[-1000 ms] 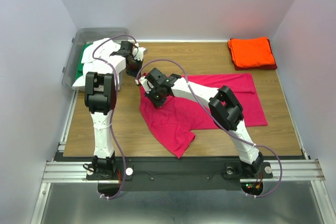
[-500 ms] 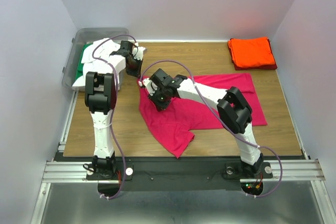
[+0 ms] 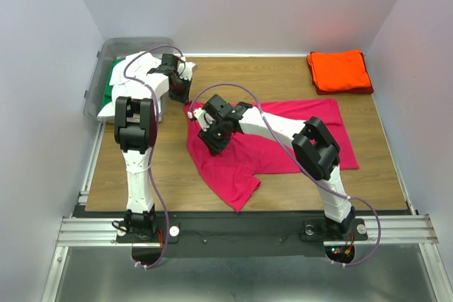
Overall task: Fold and stack the t-shirts
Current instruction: Fold the tshirt
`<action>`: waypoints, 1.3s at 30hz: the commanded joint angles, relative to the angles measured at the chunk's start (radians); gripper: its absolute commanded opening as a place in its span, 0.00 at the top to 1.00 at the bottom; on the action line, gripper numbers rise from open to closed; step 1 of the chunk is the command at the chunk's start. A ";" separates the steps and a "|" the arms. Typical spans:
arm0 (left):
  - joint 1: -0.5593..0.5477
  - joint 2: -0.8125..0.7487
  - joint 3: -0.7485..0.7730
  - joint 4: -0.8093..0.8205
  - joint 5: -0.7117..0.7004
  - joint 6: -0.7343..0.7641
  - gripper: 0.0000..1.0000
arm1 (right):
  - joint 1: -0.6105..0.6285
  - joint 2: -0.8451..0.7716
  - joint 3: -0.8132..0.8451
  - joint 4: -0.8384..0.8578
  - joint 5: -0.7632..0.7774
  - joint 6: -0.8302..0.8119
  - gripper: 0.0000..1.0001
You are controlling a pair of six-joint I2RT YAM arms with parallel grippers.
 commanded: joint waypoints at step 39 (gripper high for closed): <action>-0.258 -0.187 -0.179 0.043 0.324 0.027 0.55 | -0.786 -0.137 -0.163 -0.009 -0.047 -0.079 0.69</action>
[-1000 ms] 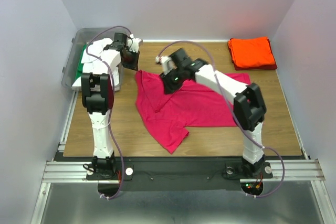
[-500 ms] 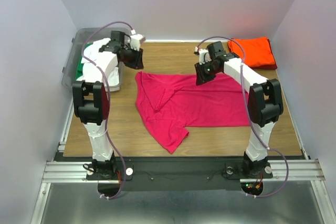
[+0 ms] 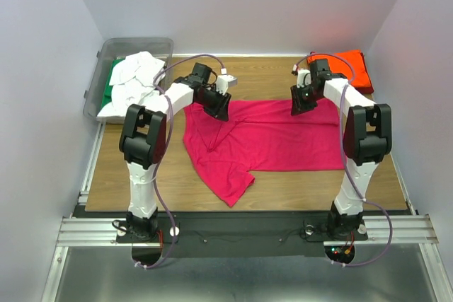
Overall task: Fold and stack the t-shirts
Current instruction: Fold the tshirt
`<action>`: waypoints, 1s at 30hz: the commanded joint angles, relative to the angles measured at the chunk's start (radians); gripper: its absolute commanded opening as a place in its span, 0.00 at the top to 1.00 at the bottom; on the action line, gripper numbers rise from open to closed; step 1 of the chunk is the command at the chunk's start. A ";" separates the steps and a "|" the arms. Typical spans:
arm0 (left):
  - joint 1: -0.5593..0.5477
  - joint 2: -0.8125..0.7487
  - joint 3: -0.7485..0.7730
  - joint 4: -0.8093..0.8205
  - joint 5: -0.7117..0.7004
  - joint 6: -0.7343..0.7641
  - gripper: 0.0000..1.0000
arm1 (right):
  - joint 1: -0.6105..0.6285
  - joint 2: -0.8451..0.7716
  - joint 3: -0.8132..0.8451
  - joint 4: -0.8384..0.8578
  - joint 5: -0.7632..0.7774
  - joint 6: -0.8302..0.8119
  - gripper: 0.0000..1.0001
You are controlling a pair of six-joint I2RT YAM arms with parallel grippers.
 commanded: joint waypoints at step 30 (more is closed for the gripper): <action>-0.121 0.034 0.037 -0.034 0.032 0.044 0.74 | -0.010 -0.012 -0.023 0.009 0.004 -0.046 0.69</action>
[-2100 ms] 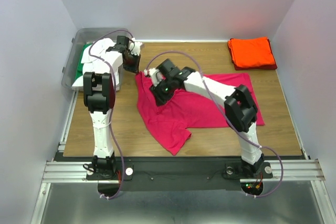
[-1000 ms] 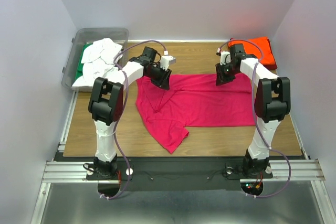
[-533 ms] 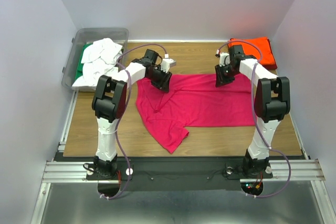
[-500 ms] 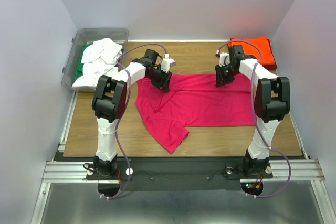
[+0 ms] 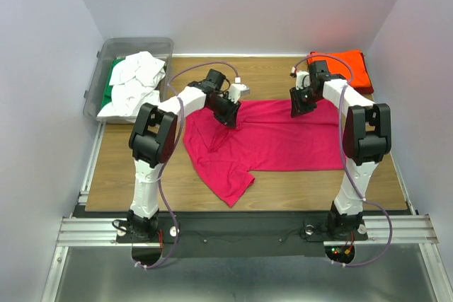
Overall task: Fold and stack the t-shirts
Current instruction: Fold the tshirt
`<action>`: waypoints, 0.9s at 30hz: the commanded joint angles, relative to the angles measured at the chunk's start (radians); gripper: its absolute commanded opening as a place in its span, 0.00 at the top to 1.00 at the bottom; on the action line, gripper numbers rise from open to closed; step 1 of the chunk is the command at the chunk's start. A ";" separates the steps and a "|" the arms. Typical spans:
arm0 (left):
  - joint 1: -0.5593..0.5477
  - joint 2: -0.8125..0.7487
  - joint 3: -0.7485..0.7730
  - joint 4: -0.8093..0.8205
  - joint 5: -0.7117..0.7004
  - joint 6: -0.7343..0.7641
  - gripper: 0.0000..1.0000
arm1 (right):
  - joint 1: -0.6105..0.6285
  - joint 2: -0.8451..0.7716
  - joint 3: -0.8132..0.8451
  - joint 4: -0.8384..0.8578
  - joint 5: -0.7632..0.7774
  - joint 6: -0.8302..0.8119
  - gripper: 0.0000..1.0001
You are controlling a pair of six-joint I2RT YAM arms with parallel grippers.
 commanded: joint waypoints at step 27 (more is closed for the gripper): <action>0.178 -0.089 0.024 -0.055 -0.321 0.025 0.63 | -0.218 -0.005 -0.008 -0.003 0.080 -0.117 0.72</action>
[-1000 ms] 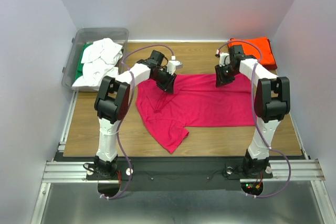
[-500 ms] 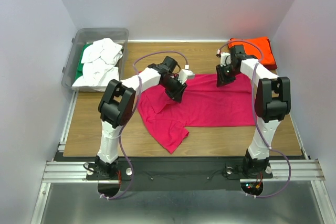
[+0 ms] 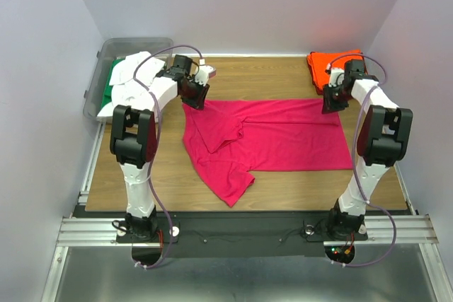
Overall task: Fold and stack the t-shirts
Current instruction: Fold the tshirt
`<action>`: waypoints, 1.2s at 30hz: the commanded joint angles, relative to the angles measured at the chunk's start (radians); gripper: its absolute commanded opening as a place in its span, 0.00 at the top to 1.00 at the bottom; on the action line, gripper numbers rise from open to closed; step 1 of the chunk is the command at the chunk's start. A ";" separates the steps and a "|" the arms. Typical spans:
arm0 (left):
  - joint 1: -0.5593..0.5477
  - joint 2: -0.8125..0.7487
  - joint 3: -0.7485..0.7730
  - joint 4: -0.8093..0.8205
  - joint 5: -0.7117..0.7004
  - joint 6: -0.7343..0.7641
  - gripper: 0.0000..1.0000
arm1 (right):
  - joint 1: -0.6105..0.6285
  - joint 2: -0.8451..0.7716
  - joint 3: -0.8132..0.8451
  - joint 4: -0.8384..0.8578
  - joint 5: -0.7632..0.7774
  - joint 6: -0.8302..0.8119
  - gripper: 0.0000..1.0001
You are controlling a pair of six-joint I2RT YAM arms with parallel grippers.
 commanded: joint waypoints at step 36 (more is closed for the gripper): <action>-0.065 -0.401 -0.351 -0.075 0.173 0.245 0.42 | 0.009 -0.504 -0.429 -0.134 0.043 -0.419 0.51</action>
